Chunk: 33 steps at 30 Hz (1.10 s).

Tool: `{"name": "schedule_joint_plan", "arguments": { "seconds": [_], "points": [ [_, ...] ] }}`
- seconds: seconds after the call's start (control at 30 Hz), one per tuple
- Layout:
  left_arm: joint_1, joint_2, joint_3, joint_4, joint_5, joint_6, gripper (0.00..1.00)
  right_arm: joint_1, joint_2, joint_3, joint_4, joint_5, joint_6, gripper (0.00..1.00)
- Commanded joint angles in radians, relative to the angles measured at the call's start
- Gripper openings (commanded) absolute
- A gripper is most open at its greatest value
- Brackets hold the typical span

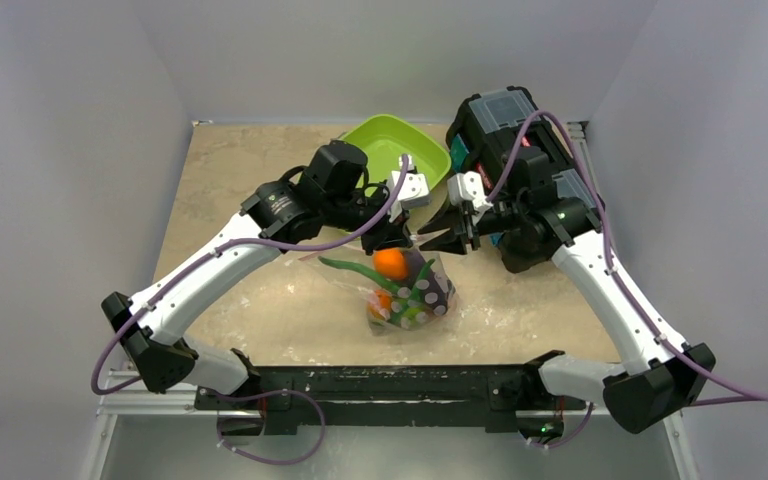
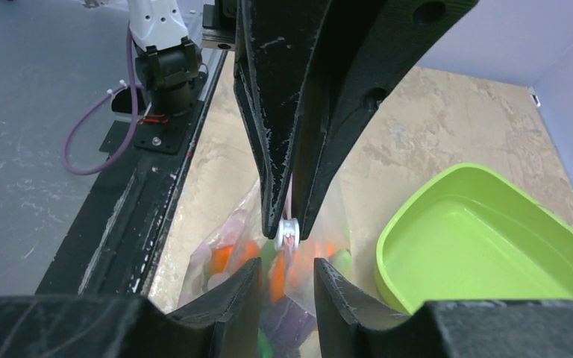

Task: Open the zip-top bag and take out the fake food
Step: Unzip the zipper food storage bag at the center of the board.

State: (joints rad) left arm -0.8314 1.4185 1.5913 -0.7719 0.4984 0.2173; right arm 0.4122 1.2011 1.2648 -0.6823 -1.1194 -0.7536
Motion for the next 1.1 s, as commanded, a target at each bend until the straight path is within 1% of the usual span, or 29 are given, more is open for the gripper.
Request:
{"name": "schedule_joint_plan", "arguments": {
  "seconds": [0.0, 0.1, 0.37, 0.4, 0.57, 0.67, 0.7, 0.8, 1.07],
  "points": [
    [0.006, 0.002, 0.037, 0.025, 0.026, -0.016, 0.0, 0.005, -0.035, 0.045, -0.017, -0.038, -0.023, 0.3],
    [0.006, 0.002, 0.038, 0.022, 0.026, -0.016, 0.0, 0.004, -0.034, 0.047, -0.025, -0.053, -0.028, 0.3],
    [0.006, 0.007, 0.044, 0.02, 0.026, -0.018, 0.0, 0.005, -0.021, 0.058, -0.044, -0.069, -0.04, 0.24],
    [0.006, 0.008, 0.047, 0.02, 0.028, -0.018, 0.0, 0.005, -0.02, 0.058, -0.042, -0.067, -0.039, 0.2],
    [0.006, 0.009, 0.053, 0.021, 0.032, -0.022, 0.0, 0.006, -0.021, 0.046, -0.017, -0.048, -0.016, 0.12],
    [0.005, 0.007, 0.053, 0.023, 0.035, -0.022, 0.0, 0.006, -0.028, 0.041, -0.004, -0.039, -0.004, 0.01],
    [0.006, 0.004, 0.051, 0.021, 0.036, -0.022, 0.0, 0.006, -0.03, 0.04, 0.003, -0.033, 0.002, 0.0],
    [0.006, -0.008, 0.044, 0.009, 0.021, -0.007, 0.0, 0.005, -0.055, 0.021, 0.053, -0.026, 0.048, 0.0],
    [0.007, -0.058, -0.004, -0.029, -0.057, 0.034, 0.0, -0.031, -0.089, -0.019, 0.11, -0.042, 0.095, 0.0]
  ]
}}
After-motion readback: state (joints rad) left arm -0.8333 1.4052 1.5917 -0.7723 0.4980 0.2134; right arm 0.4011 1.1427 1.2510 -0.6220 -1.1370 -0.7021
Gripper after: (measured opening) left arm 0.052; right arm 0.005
